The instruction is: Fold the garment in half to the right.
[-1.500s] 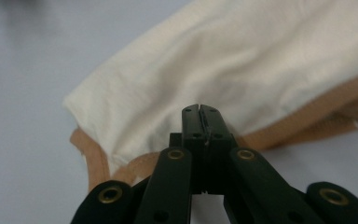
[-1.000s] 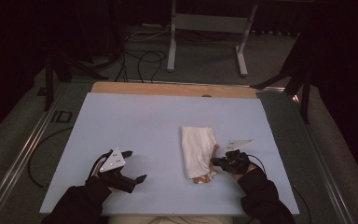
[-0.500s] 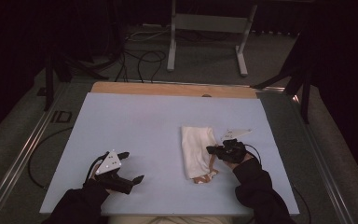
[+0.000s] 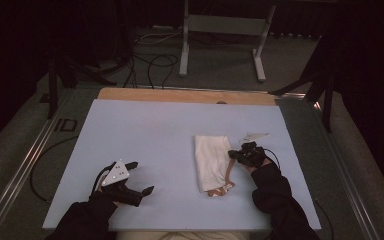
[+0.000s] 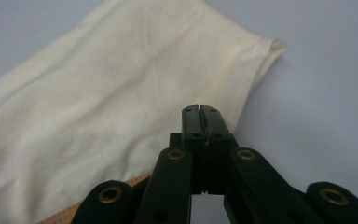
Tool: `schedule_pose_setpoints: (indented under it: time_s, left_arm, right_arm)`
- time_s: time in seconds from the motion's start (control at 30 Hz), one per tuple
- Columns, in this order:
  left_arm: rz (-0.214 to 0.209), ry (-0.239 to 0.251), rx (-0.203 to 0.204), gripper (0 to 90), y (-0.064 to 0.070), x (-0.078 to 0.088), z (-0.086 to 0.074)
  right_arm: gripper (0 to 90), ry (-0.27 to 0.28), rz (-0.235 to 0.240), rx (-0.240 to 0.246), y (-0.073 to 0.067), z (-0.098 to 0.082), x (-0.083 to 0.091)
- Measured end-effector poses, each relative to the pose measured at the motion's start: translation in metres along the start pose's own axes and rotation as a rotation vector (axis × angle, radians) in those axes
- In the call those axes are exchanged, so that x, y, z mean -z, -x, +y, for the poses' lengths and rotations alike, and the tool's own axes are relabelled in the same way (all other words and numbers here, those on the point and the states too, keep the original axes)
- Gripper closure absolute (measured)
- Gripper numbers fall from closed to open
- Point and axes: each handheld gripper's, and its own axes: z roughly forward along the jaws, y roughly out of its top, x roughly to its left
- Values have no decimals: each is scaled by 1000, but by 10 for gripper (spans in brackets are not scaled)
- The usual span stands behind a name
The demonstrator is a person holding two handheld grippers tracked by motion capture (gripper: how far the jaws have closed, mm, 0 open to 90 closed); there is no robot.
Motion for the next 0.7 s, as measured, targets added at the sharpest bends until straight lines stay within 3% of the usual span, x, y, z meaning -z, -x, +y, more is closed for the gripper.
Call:
schedule_pose_setpoints:
  time_s: [0.27,0.7]
  left_arm:
    - [1,9,5,2,0,1,0]
    - [12,27,14,2,-4,4,-1]
  right_arm:
    - [900,-11,-35,-17,4,-7,3]
    - [900,-6,-36,-46,7,-16,4]
